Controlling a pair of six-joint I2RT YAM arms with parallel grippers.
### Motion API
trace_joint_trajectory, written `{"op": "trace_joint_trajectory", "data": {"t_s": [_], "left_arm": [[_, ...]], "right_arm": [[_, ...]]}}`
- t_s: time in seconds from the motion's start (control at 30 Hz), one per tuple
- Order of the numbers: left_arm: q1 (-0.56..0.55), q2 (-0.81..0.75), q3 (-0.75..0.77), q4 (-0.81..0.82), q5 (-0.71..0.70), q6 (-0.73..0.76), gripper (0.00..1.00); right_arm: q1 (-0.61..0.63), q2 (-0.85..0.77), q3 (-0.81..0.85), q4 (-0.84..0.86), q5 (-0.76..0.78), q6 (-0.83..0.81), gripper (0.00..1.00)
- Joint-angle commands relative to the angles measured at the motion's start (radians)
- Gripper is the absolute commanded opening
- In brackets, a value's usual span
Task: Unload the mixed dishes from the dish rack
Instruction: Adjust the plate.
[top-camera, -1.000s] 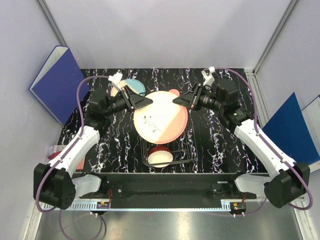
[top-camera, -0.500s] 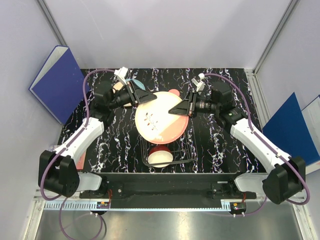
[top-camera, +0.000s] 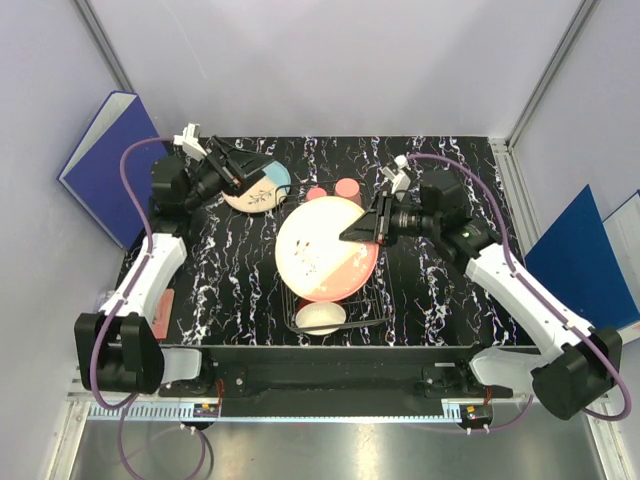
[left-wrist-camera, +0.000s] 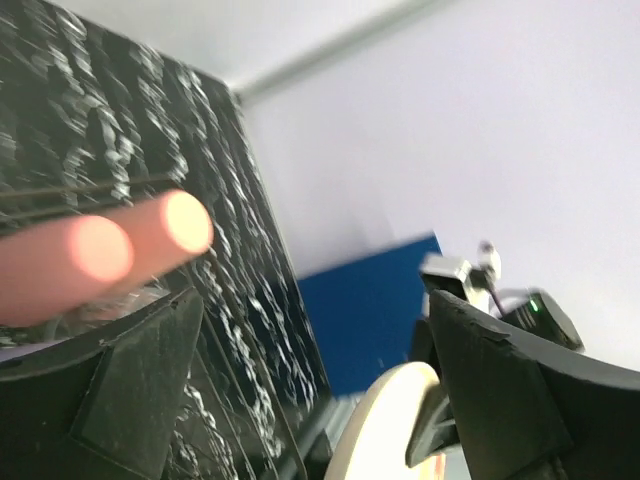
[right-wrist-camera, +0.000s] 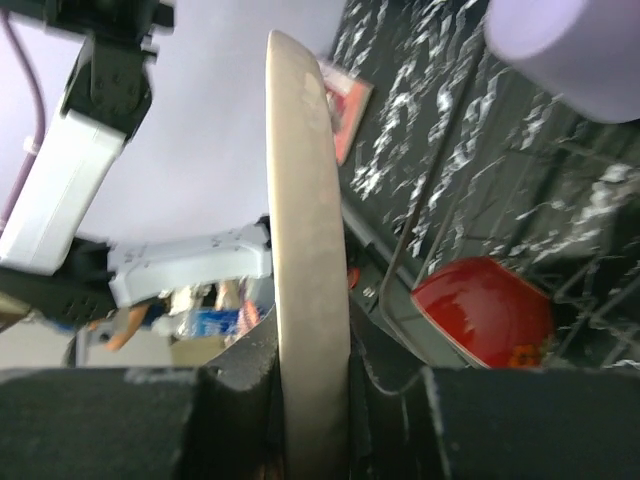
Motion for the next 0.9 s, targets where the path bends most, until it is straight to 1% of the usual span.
{"op": "trace_joint_trajectory", "data": {"t_s": [0.0,0.07,0.17,0.2,0.27,0.3,0.37,0.4,0.43,0.5,0.57,0.67,0.7,0.77,0.8,0.87], "left_arm": [[-0.002,-0.125,-0.040,-0.032,-0.064,0.039,0.99],[-0.007,-0.168,-0.068,-0.044,-0.068,0.051,0.99],[-0.022,-0.230,-0.111,-0.051,-0.068,0.062,0.99],[-0.033,-0.242,-0.118,-0.072,-0.069,0.079,0.99],[-0.044,-0.276,-0.137,-0.092,-0.069,0.093,0.99],[-0.056,-0.294,-0.144,-0.092,-0.063,0.096,0.99],[-0.070,-0.313,-0.172,-0.087,-0.058,0.096,0.99],[-0.079,-0.320,-0.180,-0.086,-0.058,0.099,0.99],[-0.081,-0.337,-0.195,-0.087,-0.058,0.099,0.99],[-0.082,-0.362,-0.213,-0.086,-0.060,0.101,0.99],[-0.084,-0.369,-0.233,-0.081,-0.054,0.102,0.99],[-0.093,-0.376,-0.258,-0.032,-0.029,0.078,0.99],[-0.107,-0.376,-0.263,-0.006,-0.022,0.068,0.99],[-0.127,-0.370,-0.269,0.015,-0.022,0.064,0.99],[-0.147,-0.363,-0.269,0.023,-0.019,0.062,0.99],[-0.170,-0.354,-0.276,0.066,-0.009,0.056,0.94]], "right_arm": [[-0.001,-0.088,0.119,0.010,0.154,-0.045,0.00],[-0.001,-0.087,0.122,0.024,0.213,-0.041,0.00],[-0.001,-0.073,0.091,0.125,0.238,0.013,0.00],[-0.001,-0.058,0.082,0.200,0.237,0.034,0.00],[-0.001,-0.040,0.053,0.290,0.218,0.106,0.00],[-0.001,-0.015,0.044,0.370,0.211,0.129,0.00],[-0.002,0.003,-0.001,0.473,0.186,0.215,0.00],[-0.001,0.023,-0.016,0.590,0.177,0.249,0.00],[-0.002,0.034,-0.032,0.651,0.165,0.310,0.00],[-0.003,0.060,-0.073,0.810,0.160,0.367,0.00],[-0.001,0.088,-0.075,0.861,0.142,0.413,0.00],[-0.002,0.131,-0.107,1.001,0.117,0.488,0.00],[-0.001,0.154,-0.111,1.069,0.111,0.501,0.00],[-0.001,0.181,-0.119,1.134,0.093,0.559,0.00],[-0.001,0.204,-0.124,1.197,0.089,0.576,0.00],[-0.001,0.229,-0.125,1.269,0.076,0.625,0.00]]}}
